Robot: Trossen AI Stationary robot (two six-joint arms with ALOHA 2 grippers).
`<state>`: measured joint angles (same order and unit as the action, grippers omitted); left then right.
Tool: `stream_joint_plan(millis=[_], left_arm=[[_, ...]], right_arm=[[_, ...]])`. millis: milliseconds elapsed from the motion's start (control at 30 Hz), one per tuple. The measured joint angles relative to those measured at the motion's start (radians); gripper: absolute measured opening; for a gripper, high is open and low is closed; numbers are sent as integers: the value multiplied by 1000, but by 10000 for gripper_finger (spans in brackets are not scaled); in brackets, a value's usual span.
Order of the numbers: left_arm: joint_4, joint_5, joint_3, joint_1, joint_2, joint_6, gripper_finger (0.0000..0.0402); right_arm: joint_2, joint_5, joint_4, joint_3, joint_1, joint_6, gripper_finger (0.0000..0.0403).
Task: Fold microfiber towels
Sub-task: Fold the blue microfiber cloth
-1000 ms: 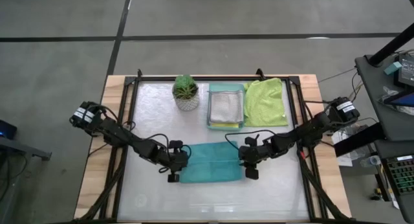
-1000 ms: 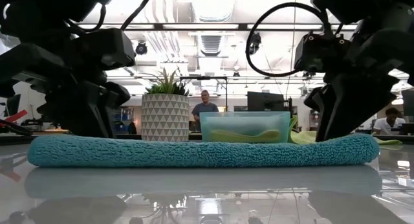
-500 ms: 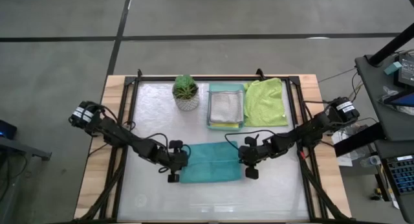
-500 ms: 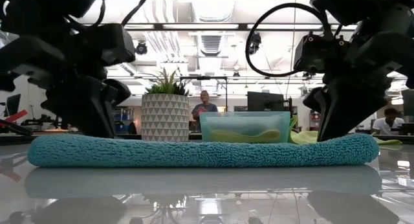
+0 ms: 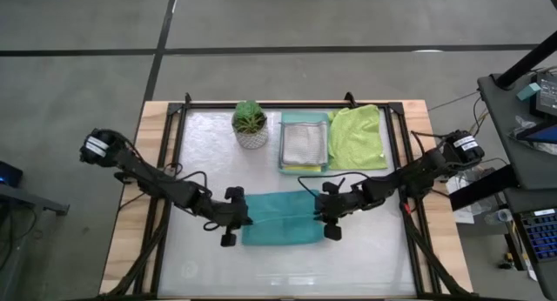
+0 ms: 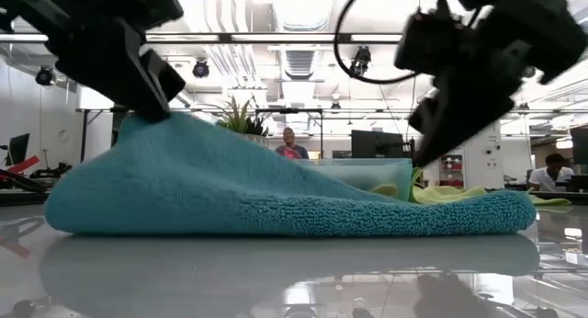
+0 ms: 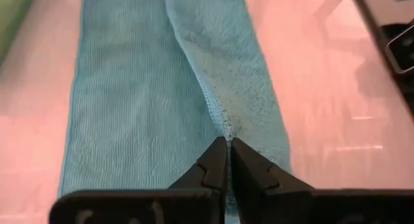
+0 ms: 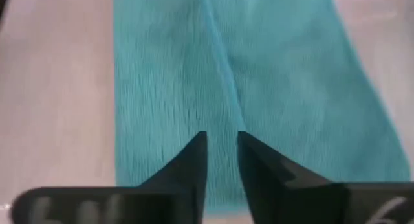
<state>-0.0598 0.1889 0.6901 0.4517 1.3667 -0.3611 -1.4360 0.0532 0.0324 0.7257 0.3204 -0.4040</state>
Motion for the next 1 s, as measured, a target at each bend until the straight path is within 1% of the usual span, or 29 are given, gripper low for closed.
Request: stream_joint_plan(millis=[200,333,433,500,567,667,733,767,800,867,1000], left_arm=[[0,1,1,5,-26,0,0],[0,2,1,5,-26,1,0],[0,2,1,5,-26,1,0],[-1,2,1,5,-26,1,0],[-1,2,1,5,-26,2,0],[-1,2,1,5,-26,2,0],[-1,2,1,5,-26,2,0],[-2,2,1,5,-26,2,0],[-2,2,1,5,-26,2,0],[-3,2,1,5,-26,9,0],[-3,2,1,6,-29,32,0]], right_arm=[[-64,0,-228,1,-46,89,136],[-146,-2,-445,1,-87,163,170],[-223,-53,-578,19,-121,193,187],[-278,-112,-600,58,-144,198,195],[-331,-193,-599,106,-163,207,199],[-406,-373,-574,186,-182,238,200],[-436,-478,-511,243,-191,249,201],[-443,-515,-445,265,-194,259,201],[-448,-533,-380,290,-196,270,201],[-450,-532,-241,332,-197,307,198],[-449,-533,2,404,-197,373,177]])
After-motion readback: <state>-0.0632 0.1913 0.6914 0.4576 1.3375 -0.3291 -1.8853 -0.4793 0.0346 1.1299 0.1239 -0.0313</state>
